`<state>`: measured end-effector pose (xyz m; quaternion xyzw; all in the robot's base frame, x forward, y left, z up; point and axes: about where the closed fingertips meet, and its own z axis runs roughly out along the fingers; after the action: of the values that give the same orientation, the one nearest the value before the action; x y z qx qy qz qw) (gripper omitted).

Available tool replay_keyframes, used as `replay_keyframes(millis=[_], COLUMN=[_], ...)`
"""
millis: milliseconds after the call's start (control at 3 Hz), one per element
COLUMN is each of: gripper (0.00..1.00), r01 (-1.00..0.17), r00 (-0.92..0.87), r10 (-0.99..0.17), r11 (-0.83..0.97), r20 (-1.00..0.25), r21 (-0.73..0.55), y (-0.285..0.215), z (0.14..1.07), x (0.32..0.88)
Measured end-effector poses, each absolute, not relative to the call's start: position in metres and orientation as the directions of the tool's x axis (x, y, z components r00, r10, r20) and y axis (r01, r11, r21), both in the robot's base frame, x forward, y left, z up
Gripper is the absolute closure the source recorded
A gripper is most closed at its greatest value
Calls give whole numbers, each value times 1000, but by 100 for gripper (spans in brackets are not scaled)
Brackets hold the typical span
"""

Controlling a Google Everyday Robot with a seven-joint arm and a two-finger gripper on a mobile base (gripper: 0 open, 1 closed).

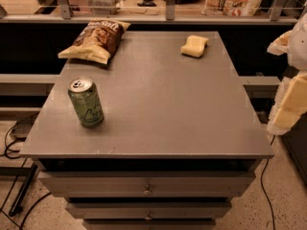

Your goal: Move sponge near green can

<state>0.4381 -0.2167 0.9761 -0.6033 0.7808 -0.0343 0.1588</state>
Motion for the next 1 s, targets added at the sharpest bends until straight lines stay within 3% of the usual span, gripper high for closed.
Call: replay_keyframes(millis=[667, 1000], gripper=[0, 0], r01=[-922, -894], r00=[-217, -224], r10=[-941, -895], r11=[285, 346], r20=[-259, -386], r21=[-262, -283], y=[-218, -224], z=[978, 981], x=[443, 459])
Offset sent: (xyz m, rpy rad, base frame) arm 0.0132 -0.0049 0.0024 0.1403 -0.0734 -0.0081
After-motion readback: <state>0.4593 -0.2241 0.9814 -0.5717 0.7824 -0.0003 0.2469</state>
